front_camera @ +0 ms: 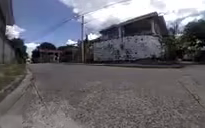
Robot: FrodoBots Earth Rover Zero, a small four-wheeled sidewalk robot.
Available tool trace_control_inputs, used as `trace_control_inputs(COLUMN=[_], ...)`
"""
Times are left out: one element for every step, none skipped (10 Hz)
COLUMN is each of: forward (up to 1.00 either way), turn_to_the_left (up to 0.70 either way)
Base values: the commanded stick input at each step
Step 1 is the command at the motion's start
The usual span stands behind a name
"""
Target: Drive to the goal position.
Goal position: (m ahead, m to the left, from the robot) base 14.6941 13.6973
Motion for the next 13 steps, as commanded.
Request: trace_control_inputs(forward=[0.70, 0.70, 0.70, 0.70, 0.70, 0.70, 0.70, 0.70, 0.70, 0.70, 0.70, 0.70, 0.70], turn_to_the_left=[0.35, 0.35, 0.35, 0.35, 0.35, 0.35, 0.35, 0.35, 0.35, 0.00, 0.00, 0.00, 0.00])
